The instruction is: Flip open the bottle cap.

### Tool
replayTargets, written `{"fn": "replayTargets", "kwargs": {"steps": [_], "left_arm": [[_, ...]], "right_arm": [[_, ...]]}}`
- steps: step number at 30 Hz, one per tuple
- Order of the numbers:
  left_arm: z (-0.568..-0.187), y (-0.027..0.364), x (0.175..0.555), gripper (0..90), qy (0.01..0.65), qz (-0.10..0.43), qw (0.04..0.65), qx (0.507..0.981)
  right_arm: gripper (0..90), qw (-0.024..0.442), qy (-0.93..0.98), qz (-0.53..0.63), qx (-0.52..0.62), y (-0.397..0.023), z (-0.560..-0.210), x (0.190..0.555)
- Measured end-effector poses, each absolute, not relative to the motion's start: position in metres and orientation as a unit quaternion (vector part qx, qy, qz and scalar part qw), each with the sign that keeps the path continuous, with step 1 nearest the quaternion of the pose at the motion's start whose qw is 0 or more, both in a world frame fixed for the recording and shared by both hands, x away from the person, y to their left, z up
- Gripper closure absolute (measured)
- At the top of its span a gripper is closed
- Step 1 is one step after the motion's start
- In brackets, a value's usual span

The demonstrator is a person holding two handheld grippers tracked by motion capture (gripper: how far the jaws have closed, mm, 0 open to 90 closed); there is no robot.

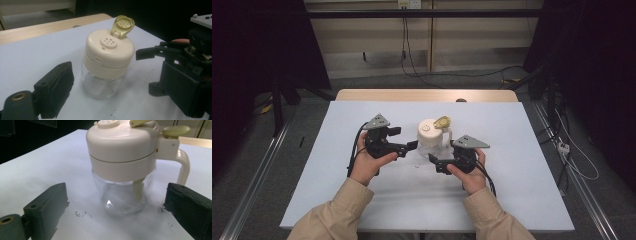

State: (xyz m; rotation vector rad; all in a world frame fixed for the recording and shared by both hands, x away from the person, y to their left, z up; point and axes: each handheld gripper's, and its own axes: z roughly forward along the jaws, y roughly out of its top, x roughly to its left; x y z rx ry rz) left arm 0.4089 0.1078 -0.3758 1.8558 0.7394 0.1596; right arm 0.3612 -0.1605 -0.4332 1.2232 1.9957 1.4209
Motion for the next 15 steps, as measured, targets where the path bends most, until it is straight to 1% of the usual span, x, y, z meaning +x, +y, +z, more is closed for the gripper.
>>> {"fn": "replayTargets", "kwargs": {"steps": [2, 15], "left_arm": [[-0.376, 0.110, 0.407, 10.6, 0.309, 0.067, 0.533, 0.785], [-0.383, 0.128, 0.401, 7.9, 0.309, 0.064, 0.541, 0.779]], "right_arm": [[4.0, 0.201, 0.713, 0.510, 0.437, -0.164, -0.433, 0.359], [3.6, 0.201, 0.716, 0.516, 0.426, -0.185, -0.432, 0.344]]}}
